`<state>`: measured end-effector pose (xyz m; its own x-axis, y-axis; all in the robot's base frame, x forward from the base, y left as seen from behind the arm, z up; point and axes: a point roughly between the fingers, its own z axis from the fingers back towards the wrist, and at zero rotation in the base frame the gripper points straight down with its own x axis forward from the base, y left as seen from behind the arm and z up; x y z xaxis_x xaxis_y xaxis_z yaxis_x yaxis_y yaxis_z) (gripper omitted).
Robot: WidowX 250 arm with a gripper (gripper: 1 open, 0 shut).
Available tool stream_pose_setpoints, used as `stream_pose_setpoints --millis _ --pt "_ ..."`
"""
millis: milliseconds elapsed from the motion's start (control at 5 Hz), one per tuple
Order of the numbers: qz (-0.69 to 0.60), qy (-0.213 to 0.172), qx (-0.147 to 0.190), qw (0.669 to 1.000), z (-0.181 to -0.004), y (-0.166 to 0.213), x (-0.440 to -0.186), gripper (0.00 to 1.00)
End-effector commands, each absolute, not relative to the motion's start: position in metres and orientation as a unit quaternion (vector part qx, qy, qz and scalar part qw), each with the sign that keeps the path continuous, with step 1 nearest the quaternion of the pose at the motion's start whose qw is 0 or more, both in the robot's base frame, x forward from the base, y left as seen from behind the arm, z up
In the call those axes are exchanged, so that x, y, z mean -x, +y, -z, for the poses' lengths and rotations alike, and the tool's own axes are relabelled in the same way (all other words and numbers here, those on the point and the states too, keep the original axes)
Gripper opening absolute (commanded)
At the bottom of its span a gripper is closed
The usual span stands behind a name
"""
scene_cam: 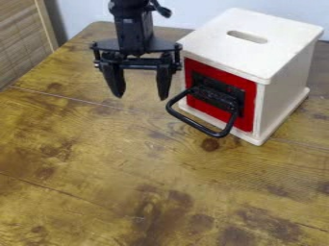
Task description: Close the drawer
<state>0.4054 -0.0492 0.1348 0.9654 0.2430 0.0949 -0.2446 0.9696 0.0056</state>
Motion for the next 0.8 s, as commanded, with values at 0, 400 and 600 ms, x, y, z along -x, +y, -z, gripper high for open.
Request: stream_pose_setpoints --millis 0,400,600 --pt "-0.101 -0.102 0.005 0.99 -0.175 -0.059 -0.406 1.0" --pt "-0.084 -0.096 0.006 0.992 -0.161 -0.055 -0.41 1.0" --pt "-0.062 -0.089 0.004 0.994 -0.153 -0.053 -0.416 1.0"
